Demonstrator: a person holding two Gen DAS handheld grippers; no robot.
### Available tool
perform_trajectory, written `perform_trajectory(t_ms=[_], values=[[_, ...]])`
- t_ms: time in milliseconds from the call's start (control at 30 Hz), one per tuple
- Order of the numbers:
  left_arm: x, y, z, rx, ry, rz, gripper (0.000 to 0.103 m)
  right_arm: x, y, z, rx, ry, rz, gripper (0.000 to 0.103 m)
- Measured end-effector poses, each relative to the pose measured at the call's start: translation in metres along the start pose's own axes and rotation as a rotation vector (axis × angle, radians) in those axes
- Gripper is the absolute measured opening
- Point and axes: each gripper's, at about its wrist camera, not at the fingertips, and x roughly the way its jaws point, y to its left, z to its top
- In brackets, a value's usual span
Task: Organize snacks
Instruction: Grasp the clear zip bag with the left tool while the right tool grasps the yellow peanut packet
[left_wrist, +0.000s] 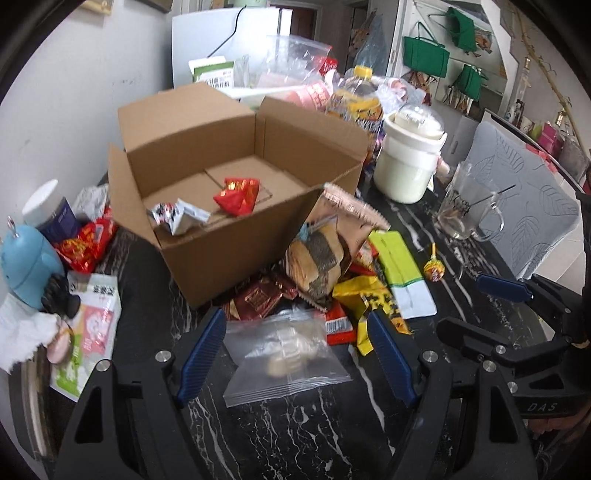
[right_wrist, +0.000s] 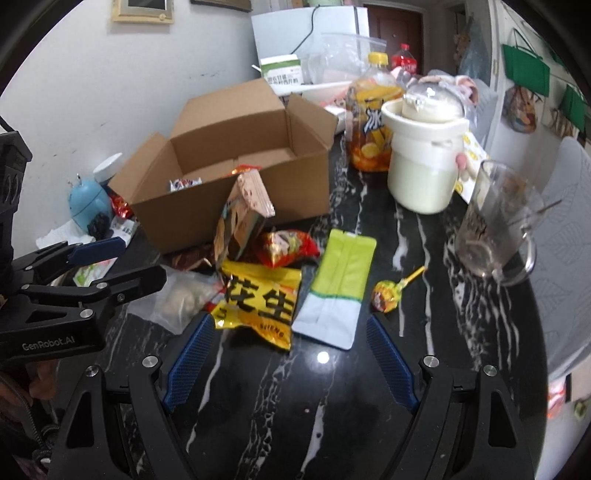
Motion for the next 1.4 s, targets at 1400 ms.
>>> perform_trajectory(t_ms=[1400], values=[[0.051, 0.040, -0.028, -0.099, 0.123, -0.029, 0.074, 0.073, 0.000, 0.013, 0.039, 0.116, 0.190, 0.077]])
